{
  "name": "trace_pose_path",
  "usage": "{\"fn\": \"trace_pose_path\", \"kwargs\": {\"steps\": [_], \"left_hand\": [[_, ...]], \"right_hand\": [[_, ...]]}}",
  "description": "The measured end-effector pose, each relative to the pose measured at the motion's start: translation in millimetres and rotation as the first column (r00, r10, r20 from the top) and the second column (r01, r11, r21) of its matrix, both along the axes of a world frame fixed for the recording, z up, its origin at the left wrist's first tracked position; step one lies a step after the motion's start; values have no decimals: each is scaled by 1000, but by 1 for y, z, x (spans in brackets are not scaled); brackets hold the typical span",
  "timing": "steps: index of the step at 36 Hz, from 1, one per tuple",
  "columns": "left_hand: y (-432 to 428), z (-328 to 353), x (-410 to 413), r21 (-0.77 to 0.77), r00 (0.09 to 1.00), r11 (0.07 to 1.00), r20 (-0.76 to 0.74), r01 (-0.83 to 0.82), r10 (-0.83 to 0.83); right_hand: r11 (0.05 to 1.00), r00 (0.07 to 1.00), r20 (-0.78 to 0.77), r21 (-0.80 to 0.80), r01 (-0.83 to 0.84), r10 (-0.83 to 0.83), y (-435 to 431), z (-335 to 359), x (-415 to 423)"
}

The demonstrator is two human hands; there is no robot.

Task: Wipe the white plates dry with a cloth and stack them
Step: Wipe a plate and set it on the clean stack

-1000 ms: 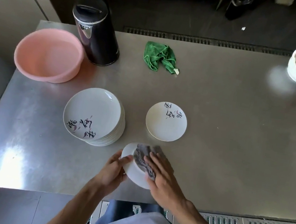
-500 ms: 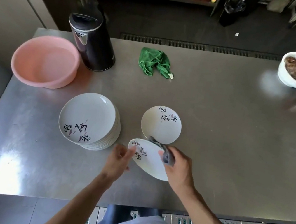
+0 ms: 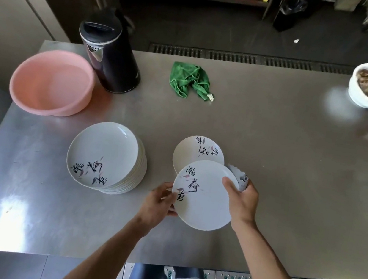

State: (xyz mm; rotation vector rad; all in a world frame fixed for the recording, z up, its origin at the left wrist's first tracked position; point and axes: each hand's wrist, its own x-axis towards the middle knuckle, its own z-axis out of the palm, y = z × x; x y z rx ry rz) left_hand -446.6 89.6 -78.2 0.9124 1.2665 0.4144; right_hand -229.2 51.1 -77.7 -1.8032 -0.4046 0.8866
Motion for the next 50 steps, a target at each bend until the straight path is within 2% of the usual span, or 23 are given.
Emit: {"fn": "trace_pose_path", "kwargs": {"steps": [3, 7, 11, 16, 19, 24, 32, 38, 42, 47, 50], "left_hand": [[2, 1, 7, -104, 991, 995, 132, -8, 22], [3, -2, 19, -192, 982, 981, 180, -25, 60], [15, -12, 39, -190, 987, 972, 59, -138, 151], [44, -23, 58, -66, 961, 962, -93, -266, 259], [59, -29, 62, -2, 943, 955, -160, -296, 292], [71, -33, 63, 60, 923, 956, -247, -288, 294], [76, -40, 74, 51, 920, 950, -241, -307, 310], [79, -44, 80, 93, 893, 949, -321, -303, 316], [80, -49, 82, 67, 888, 944, -325, -323, 326], [80, -45, 76, 77, 896, 978, -391, -195, 210], [87, -32, 69, 164, 889, 983, -434, -81, 146]], "right_hand": [[994, 993, -58, 9, 108, -107, 7, -6, 4], [983, 978, -97, 8, 184, -183, 17, -15, 9], [985, 984, -58, -45, 164, -167, 25, -23, 13], [981, 989, 128, -166, 98, -77, 26, -32, 25], [981, 987, 161, -189, 50, -19, 22, -34, 31], [983, 989, 142, -181, -21, 48, 20, -35, 34], [986, 991, 98, -150, -75, 90, 24, -31, 39], [993, 995, -6, -62, -96, 96, 28, -22, 34], [994, 994, -51, -42, -98, 96, 34, -17, 26], [995, 994, -73, -56, -87, 83, 45, -9, 15], [997, 995, -89, -50, -58, 53, 58, -1, 4]]}}
